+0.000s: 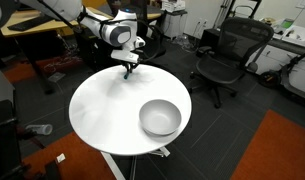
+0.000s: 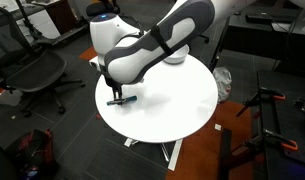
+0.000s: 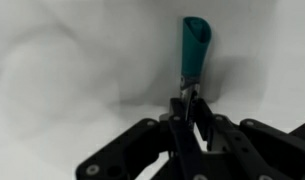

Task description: Place the marker inside the grey bowl

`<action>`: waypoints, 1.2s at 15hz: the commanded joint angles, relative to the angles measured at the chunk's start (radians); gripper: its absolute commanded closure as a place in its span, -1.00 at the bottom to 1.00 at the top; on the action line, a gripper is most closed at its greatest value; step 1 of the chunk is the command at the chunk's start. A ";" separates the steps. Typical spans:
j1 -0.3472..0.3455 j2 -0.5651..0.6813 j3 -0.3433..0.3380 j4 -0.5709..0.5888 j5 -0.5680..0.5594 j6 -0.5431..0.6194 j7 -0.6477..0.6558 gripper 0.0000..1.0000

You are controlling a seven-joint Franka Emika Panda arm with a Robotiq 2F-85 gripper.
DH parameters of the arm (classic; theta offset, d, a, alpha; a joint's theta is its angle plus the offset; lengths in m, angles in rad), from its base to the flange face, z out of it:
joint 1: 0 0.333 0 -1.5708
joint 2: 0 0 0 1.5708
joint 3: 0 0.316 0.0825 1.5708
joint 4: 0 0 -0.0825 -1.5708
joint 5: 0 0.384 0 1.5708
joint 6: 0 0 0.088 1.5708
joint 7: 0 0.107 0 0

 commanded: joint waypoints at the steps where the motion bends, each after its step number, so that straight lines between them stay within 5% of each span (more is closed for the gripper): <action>1: 0.003 0.001 -0.002 0.037 0.000 -0.035 0.005 0.91; 10: -0.003 -0.177 -0.070 -0.083 -0.017 0.020 0.104 0.91; 18: 0.006 -0.421 -0.155 -0.385 -0.031 0.180 0.299 0.91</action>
